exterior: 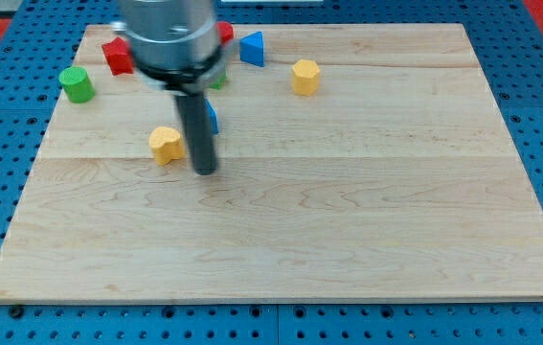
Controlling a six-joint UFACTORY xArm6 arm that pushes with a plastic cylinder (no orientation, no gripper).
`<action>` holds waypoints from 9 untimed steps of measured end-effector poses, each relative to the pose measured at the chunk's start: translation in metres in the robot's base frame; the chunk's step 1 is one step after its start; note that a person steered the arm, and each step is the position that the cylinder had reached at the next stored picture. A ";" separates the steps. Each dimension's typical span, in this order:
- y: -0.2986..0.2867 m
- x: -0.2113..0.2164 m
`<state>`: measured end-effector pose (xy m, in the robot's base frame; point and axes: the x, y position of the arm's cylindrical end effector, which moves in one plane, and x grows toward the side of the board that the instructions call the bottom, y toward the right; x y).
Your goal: Slide the yellow heart to the center
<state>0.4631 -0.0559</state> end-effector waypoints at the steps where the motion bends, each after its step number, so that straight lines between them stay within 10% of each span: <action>1: -0.059 0.000; 3: -0.182 -0.016; 6: 0.022 -0.019; 9: -0.010 -0.030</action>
<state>0.4332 -0.0657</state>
